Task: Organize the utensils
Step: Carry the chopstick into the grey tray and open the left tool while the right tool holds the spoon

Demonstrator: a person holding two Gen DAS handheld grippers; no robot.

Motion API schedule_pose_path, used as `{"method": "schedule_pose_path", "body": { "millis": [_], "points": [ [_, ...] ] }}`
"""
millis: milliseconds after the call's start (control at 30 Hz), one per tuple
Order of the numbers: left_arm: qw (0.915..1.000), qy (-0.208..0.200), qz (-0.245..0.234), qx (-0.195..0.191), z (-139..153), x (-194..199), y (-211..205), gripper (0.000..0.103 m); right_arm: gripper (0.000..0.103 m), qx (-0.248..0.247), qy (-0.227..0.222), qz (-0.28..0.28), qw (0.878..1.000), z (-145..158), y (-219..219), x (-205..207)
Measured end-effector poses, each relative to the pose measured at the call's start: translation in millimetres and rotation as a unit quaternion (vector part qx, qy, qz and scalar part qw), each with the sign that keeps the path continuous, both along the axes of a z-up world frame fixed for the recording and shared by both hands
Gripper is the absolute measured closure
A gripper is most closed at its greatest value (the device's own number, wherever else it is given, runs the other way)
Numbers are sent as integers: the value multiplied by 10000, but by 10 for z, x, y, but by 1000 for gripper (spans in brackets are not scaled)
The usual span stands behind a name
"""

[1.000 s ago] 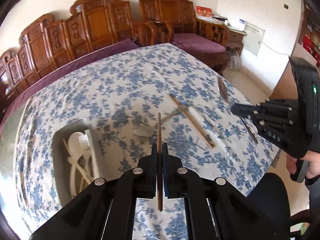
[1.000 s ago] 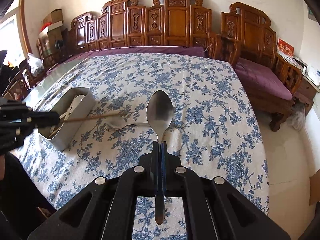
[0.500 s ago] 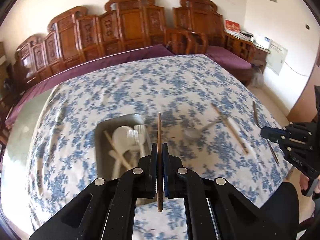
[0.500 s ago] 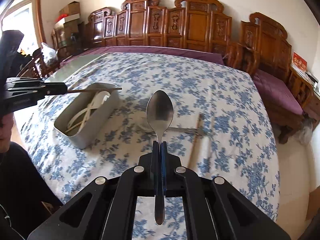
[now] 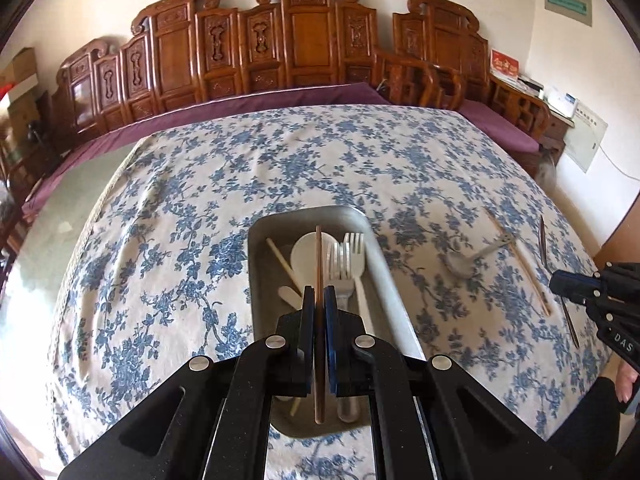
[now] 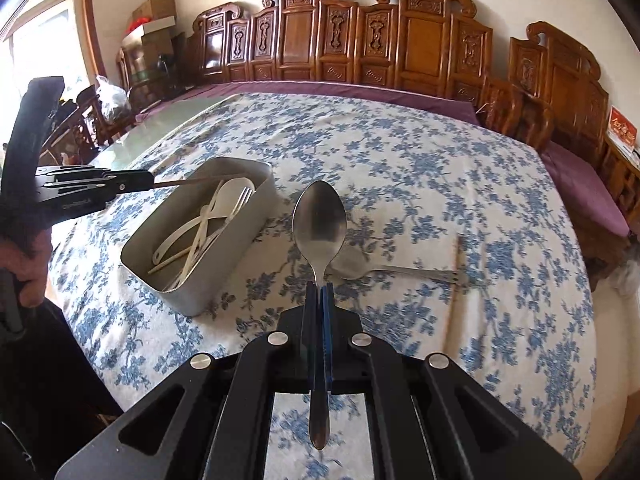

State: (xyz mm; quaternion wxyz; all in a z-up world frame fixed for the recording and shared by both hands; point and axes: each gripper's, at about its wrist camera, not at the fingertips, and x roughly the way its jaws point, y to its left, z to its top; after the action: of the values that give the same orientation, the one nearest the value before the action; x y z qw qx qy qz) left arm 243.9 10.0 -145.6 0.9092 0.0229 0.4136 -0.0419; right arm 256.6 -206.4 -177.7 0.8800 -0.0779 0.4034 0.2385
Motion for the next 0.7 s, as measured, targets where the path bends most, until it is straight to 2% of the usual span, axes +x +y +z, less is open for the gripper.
{"method": "schedule_pose_path", "body": {
  "millis": [300,600,700],
  "points": [
    [9996,-34,45,-260,-213,38,108,99,99,-9,110,130,9999,-82,274,137],
    [9985,355,-85,-401,-428,70,140,99,99,37,144,274,9995,-69,529,180],
    [9982,346,-103,-479,-412,63,154,98,99,27,159,332,9993,-60,631,181]
  ]
}}
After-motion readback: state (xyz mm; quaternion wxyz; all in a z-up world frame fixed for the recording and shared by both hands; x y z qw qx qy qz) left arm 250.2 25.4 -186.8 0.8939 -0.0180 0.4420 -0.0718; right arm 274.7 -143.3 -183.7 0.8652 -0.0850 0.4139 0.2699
